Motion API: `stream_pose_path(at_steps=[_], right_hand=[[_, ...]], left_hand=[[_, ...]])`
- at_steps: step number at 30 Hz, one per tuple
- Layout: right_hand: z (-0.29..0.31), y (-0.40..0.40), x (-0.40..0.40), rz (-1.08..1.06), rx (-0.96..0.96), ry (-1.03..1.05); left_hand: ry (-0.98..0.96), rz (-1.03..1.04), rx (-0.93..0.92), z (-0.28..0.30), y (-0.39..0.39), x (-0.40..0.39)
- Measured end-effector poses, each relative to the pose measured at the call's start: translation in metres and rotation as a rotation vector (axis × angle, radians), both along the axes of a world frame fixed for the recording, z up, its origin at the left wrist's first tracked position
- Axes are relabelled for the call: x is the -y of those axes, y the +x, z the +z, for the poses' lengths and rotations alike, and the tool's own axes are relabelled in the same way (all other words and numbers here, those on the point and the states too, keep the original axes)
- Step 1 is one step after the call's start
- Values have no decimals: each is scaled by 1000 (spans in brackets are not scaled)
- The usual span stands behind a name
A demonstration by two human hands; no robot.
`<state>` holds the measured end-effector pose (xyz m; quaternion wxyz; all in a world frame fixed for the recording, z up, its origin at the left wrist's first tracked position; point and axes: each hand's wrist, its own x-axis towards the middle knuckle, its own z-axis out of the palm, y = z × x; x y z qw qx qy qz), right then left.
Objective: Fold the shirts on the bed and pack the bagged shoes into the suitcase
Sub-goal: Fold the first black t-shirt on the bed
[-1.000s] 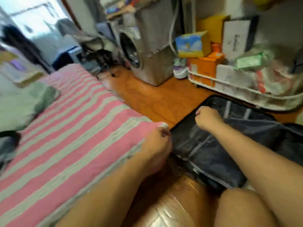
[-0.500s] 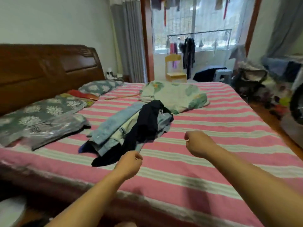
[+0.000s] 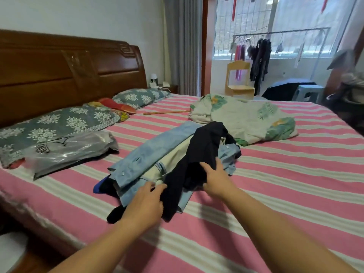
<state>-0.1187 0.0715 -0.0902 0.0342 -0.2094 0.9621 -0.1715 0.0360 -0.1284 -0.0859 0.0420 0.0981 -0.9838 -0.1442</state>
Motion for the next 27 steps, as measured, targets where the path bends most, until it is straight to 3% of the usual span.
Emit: stream_pose_path(at_steps=[3,6,8,11,14,16,19,23,27], right_hand=[[-13,-35,19,99,-231,204],[-14,-58,16,143,-339,146],[-2,-59,-1,3,-336,-221],[18,-58,-63,-429,-183,-769],[41,-43,-155,-800,-86,-1316],[60,-20,-214,-948,-80,-1486],[84,29,-286,-1027,-87,-1607],[101,106,-369,-1093,-214,-1628],[105,187,-448,-1284,-578,-1525]], left_hand=[[-214,-99,34,-9,-42,17],[-355,-128,101,-20,-74,31],[-364,-73,120,-25,-82,31],[-319,55,128,-28,-79,13],[-272,45,102,-25,-63,-29],[-158,-13,96,-21,-49,-75],[50,-58,150,-21,-16,-161],[179,-198,188,-29,27,-273],[60,-303,246,-46,63,-349]])
